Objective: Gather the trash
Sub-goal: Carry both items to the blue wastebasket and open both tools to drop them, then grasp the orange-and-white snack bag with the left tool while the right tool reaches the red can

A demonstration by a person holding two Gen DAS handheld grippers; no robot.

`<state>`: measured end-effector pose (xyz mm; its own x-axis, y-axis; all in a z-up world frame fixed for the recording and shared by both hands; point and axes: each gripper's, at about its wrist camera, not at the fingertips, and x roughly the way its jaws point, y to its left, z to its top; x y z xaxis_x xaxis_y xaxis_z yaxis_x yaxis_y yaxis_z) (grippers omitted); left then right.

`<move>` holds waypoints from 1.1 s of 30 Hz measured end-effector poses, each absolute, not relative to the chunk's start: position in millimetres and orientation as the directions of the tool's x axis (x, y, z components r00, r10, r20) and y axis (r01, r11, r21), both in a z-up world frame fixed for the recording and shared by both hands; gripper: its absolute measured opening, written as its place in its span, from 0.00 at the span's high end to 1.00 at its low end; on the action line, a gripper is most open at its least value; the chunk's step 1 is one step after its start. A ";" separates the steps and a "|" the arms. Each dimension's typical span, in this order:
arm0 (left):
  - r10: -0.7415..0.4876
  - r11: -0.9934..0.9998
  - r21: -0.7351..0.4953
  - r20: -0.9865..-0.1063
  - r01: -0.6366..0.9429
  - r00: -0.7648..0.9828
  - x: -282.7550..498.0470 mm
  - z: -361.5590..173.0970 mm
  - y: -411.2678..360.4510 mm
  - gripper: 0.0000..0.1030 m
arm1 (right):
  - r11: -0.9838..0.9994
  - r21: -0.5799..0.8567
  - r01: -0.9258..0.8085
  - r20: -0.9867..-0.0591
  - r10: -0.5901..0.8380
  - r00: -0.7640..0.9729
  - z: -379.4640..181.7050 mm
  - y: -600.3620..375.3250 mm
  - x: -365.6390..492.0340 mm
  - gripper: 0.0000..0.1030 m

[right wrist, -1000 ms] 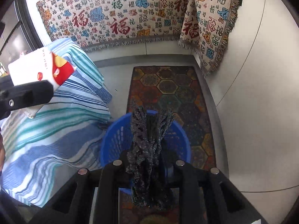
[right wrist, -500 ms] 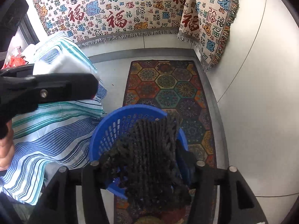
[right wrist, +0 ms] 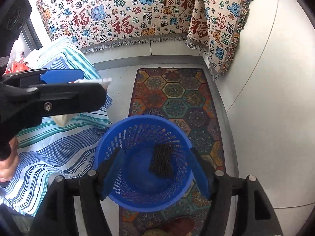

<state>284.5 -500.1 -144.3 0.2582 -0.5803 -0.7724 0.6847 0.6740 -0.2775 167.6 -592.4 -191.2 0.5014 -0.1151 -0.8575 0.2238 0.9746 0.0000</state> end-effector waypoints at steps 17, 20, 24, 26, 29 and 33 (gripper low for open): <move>-0.575 0.710 -0.253 -0.746 0.657 0.334 256.1 -120.9 -459.4 0.05 | 0.973 -0.030 0.229 -0.829 -0.152 0.538 -175.1 -584.9 160.0 0.33; -0.556 0.749 -0.212 -0.715 0.627 0.423 227.1 -97.9 -411.6 0.05 | 0.976 -0.065 0.208 -0.792 -0.177 0.584 -158.2 -563.3 162.9 0.33; -0.486 0.829 -0.171 -0.690 0.532 0.536 188.2 -75.6 -326.6 0.03 | 0.992 -0.051 0.114 -0.710 -0.117 0.694 -123.9 -498.7 169.8 0.33; -0.429 0.874 -0.160 -0.697 0.458 0.575 175.8 -71.6 -282.3 0.03 | 0.998 -0.028 0.053 -0.684 -0.058 0.727 -113.7 -464.0 175.1 0.33; -0.315 0.935 -0.117 -0.707 0.335 0.633 162.2 -71.0 -216.3 0.03 | 0.999 0.006 -0.046 -0.666 0.039 0.745 -106.8 -416.9 183.3 0.33; -0.173 0.979 -0.051 -0.730 0.199 0.661 160.1 -85.0 -150.0 0.03 | 0.990 0.042 -0.137 -0.674 0.129 0.728 -109.5 -371.1 198.7 0.33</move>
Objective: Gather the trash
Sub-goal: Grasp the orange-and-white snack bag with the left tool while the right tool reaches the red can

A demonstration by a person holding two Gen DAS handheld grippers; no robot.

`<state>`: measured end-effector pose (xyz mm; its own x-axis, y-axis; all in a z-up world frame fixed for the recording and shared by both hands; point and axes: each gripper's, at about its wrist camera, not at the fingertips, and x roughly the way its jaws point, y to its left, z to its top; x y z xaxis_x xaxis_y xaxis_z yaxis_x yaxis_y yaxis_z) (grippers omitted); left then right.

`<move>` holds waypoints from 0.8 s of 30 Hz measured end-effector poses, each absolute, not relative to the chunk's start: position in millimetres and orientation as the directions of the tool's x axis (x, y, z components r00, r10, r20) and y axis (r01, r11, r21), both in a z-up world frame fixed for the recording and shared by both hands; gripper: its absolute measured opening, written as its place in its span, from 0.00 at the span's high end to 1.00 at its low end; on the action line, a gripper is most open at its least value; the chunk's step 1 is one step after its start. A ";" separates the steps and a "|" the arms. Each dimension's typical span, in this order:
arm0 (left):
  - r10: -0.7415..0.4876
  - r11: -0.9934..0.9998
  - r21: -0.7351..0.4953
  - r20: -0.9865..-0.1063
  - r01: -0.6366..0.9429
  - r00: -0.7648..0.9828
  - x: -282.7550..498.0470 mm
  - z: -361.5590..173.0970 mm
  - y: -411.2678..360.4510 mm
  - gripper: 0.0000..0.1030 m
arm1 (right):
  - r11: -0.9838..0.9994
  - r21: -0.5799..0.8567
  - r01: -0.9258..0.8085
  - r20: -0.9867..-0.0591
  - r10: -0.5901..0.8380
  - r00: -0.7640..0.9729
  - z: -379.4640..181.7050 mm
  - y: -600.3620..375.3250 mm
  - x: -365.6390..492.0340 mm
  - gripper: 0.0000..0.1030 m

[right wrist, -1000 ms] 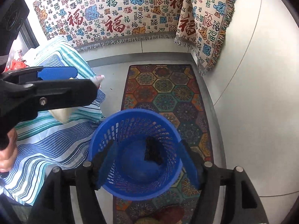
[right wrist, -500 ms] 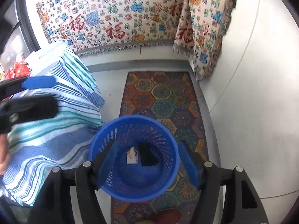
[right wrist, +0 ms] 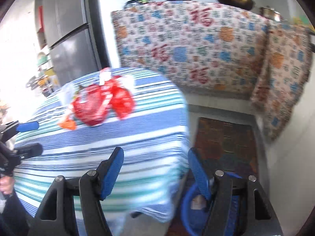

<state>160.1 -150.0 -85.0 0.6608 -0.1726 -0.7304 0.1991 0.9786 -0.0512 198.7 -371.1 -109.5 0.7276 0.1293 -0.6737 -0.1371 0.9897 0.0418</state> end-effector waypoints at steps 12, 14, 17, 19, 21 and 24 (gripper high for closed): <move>-0.140 0.987 -0.064 -0.785 0.147 0.603 225.1 -134.0 -120.3 0.03 | 0.968 -0.044 -0.247 -0.761 0.128 0.636 -160.3 -268.9 217.9 0.32; -0.124 0.989 -0.047 -0.775 0.139 0.620 229.3 -130.8 -118.0 0.03 | 0.965 -0.051 -0.257 -0.759 0.130 0.638 -161.1 -267.3 217.0 0.32; -0.093 0.994 -0.036 -0.777 0.103 0.623 245.7 -131.6 -115.8 0.03 | 0.964 -0.048 -0.260 -0.759 0.134 0.637 -161.4 -267.1 220.5 0.27; -0.095 0.995 -0.052 -0.780 0.087 0.619 255.5 -132.5 -112.5 0.03 | 0.964 -0.048 -0.260 -0.759 0.134 0.637 -162.3 -264.8 222.9 0.25; -0.098 0.995 -0.058 -0.775 0.084 0.624 260.5 -132.0 -110.0 0.04 | 0.965 -0.051 -0.257 -0.760 0.129 0.637 -162.7 -262.7 225.4 0.23; -0.121 0.992 -0.067 -0.770 0.108 0.627 258.4 -133.3 -107.4 0.25 | 0.964 -0.051 -0.260 -0.765 0.130 0.631 -162.2 -261.7 229.7 0.23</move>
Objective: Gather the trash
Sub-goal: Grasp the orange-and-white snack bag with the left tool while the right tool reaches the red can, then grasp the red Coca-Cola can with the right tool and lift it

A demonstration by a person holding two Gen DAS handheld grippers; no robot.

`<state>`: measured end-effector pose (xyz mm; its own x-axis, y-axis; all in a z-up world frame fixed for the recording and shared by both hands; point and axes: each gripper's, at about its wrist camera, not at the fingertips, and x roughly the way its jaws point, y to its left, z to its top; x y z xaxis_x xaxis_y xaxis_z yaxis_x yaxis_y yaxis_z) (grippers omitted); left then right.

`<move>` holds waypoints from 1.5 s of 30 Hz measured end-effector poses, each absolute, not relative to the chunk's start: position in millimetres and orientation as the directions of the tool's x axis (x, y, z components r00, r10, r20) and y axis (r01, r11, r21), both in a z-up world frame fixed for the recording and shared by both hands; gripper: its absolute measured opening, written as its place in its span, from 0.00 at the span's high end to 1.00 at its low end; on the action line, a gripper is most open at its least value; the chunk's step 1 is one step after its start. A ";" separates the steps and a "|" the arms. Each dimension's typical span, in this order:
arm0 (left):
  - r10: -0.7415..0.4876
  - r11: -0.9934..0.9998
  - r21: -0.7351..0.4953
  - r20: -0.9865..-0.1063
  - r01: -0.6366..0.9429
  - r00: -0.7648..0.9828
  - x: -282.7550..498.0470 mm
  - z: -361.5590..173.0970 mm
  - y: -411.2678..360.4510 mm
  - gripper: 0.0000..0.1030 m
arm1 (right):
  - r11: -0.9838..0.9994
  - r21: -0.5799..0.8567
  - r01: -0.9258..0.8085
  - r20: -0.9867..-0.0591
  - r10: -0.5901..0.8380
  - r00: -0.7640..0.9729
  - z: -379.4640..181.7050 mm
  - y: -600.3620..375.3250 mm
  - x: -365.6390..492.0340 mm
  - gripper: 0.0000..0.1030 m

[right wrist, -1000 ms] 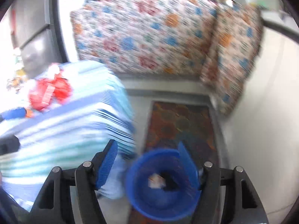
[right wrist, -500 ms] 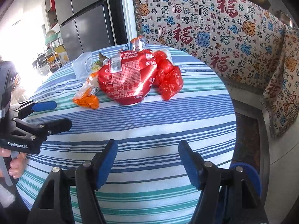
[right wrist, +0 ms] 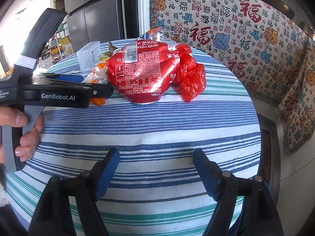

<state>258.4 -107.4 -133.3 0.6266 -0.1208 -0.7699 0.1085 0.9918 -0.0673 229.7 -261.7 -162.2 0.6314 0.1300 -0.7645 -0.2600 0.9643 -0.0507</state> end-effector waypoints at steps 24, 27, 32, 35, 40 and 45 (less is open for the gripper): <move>0.012 1.000 0.018 -0.815 0.004 0.579 210.3 -138.3 -52.5 0.04 | 0.962 -0.035 -0.270 -0.799 0.135 0.585 -166.7 -205.6 311.7 0.05; 0.008 1.000 0.011 -0.822 0.002 0.570 216.2 -139.7 -52.0 0.00 | 0.971 0.004 -0.238 -0.788 0.150 0.597 -162.2 -212.8 320.0 0.07; 0.014 1.000 0.009 -0.819 -0.012 0.574 223.1 -139.6 -48.7 0.00 | 0.976 0.024 -0.216 -0.775 0.154 0.613 -158.4 -220.1 317.9 0.25; 0.012 1.000 0.009 -0.813 -0.009 0.582 221.8 -138.5 -47.4 0.04 | 0.974 0.015 -0.225 -0.778 0.153 0.610 -157.9 -219.2 310.8 0.26; -0.015 0.999 0.010 -0.798 0.038 0.603 216.4 -136.0 -53.2 0.21 | 0.969 -0.021 -0.245 -0.785 0.136 0.604 -158.3 -216.8 299.3 0.26; -0.034 0.999 0.000 -0.783 0.054 0.622 211.2 -132.9 -54.6 0.36 | 0.970 -0.018 -0.244 -0.783 0.138 0.607 -157.1 -218.3 286.7 0.26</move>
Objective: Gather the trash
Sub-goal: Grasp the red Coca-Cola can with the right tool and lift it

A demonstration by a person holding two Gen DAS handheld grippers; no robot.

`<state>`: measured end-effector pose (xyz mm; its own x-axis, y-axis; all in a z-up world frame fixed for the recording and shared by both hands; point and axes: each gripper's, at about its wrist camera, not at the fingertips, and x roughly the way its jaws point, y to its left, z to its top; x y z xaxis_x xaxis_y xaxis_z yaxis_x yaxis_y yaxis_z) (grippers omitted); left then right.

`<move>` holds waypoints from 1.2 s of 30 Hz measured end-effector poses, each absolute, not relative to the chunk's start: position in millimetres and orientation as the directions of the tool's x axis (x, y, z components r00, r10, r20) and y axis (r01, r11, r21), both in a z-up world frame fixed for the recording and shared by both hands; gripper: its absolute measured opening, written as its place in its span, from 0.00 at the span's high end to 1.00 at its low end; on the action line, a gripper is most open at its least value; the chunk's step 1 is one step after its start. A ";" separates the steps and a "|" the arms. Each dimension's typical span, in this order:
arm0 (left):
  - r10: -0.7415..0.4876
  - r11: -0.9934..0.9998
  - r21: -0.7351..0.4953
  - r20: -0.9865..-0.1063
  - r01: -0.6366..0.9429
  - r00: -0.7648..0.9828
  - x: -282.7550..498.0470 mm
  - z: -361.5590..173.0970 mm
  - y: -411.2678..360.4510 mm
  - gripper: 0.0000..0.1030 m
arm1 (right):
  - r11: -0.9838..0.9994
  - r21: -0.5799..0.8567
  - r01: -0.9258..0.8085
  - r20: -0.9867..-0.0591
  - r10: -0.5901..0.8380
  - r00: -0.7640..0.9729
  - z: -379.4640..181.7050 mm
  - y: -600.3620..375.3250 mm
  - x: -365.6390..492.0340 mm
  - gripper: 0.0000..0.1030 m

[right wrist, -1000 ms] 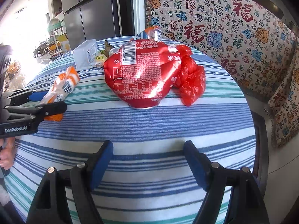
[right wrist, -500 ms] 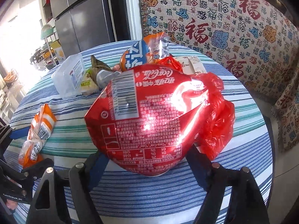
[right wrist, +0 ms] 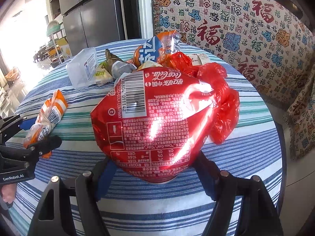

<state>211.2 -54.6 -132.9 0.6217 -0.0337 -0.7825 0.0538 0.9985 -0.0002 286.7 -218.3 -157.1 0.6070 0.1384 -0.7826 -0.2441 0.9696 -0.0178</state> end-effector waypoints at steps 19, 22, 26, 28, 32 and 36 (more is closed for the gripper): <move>-0.070 0.998 -0.054 -0.759 0.045 0.647 206.0 -129.0 -47.0 0.43 | 0.973 -0.002 -0.230 -0.766 0.146 0.626 -149.5 -231.1 274.6 0.43; -0.073 0.997 -0.052 -0.759 0.052 0.647 206.7 -129.1 -48.3 0.43 | 0.976 -0.001 -0.217 -0.780 0.135 0.611 -153.2 -236.2 276.9 0.72; -0.079 0.997 -0.050 -0.769 0.063 0.634 208.2 -131.3 -51.7 0.43 | 0.974 0.014 -0.226 -0.779 0.152 0.609 -153.0 -238.6 276.5 0.71; -0.084 0.996 -0.058 -0.772 0.062 0.630 208.8 -132.0 -50.8 0.43 | 0.973 0.043 -0.226 -0.773 0.176 0.610 -153.2 -241.5 276.0 0.64; -0.082 0.997 -0.055 -0.774 0.062 0.628 208.6 -132.4 -51.0 0.43 | 0.976 0.029 -0.217 -0.774 0.159 0.612 -154.8 -242.5 274.2 0.30; -0.073 0.997 -0.042 -0.776 0.065 0.627 210.1 -132.4 -52.8 0.43 | 0.974 0.083 -0.213 -0.767 0.198 0.610 -154.1 -248.2 272.2 0.22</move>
<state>210.1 -52.8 -132.4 0.6266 -0.0730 -0.7759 0.0647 0.9970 -0.0416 272.2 -248.2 -154.1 0.6096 0.1985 -0.7675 -0.2130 0.9736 0.0826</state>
